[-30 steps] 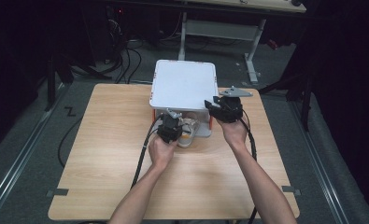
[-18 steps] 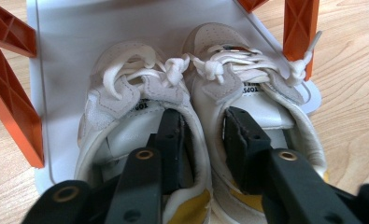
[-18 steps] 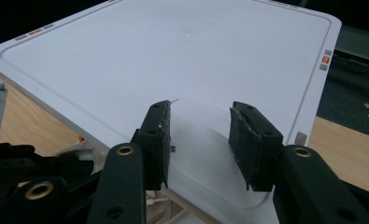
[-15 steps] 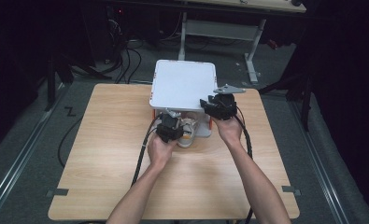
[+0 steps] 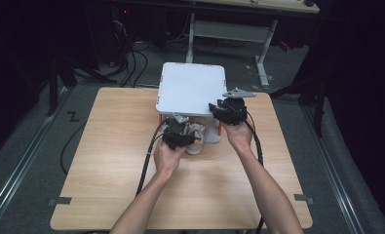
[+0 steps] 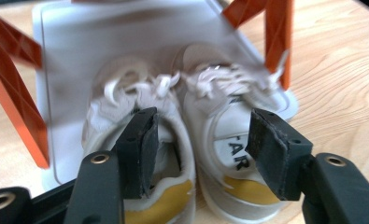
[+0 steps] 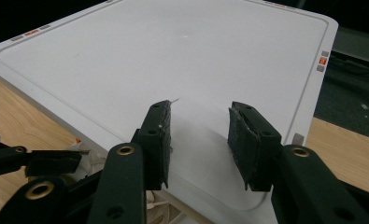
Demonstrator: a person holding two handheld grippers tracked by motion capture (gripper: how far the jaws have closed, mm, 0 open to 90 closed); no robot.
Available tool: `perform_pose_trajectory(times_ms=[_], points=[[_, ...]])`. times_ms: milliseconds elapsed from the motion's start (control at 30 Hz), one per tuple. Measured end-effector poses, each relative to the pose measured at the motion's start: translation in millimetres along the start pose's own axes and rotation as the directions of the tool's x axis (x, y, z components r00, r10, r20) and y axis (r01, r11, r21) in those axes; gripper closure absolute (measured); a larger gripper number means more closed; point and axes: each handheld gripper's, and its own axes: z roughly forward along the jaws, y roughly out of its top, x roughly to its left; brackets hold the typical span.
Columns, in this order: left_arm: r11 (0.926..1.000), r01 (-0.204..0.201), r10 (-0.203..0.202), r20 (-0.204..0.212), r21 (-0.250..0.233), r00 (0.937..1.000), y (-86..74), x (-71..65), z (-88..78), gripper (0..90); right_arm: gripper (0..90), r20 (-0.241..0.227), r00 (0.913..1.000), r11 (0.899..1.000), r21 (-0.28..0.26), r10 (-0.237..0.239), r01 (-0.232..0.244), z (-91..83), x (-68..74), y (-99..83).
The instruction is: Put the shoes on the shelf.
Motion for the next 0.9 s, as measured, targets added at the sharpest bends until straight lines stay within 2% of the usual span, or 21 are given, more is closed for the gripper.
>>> perform_pose_trajectory(times_ms=[200,233,267,300,400,533,700,900], points=[[0.9997,-0.010,0.011,0.038,-0.021,0.9992,-5.2,-3.4,-25.6,37.9,59.5,0.003,1.0000,1.000,0.000,-0.001,0.001,0.3,0.2,0.1],[0.9999,-0.002,0.003,0.044,-0.013,0.9990,-7.7,-3.9,-29.3,35.7,59.5,0.001,1.0000,1.000,-0.001,-0.002,0.002,0.3,0.3,0.0],[1.0000,-0.002,0.002,0.027,0.000,0.9996,-10.7,-4.5,-32.4,33.2,59.6,0.002,1.0000,1.000,-0.003,-0.001,0.001,0.4,0.4,-0.1],[0.9998,0.001,-0.001,0.006,0.022,1.0000,-13.7,-5.6,-34.7,25.7,59.5,0.003,1.0000,1.000,-0.004,0.001,-0.001,0.3,0.5,-0.3],[0.9961,-0.012,0.014,-0.019,0.088,0.9997,-24.1,-8.0,-37.5,19.5,59.5,0.004,1.0000,1.000,-0.007,0.001,-0.001,0.4,0.5,-0.5],[0.9913,0.012,-0.006,-0.048,0.131,0.9988,-36.9,-11.4,-30.8,14.4,59.5,0.007,1.0000,1.000,-0.011,0.002,-0.001,0.8,0.6,-0.7],[0.9827,0.058,-0.044,-0.085,0.176,0.9955,-44.9,-14.3,-11.9,13.4,59.5,0.007,1.0000,1.000,-0.013,-0.001,0.001,0.7,0.6,-1.2],[0.9782,0.084,-0.065,-0.104,0.190,0.9924,-45.9,-19.8,0.6,9.9,59.5,0.008,1.0000,1.000,-0.012,-0.001,0.001,0.6,0.7,-1.2]])
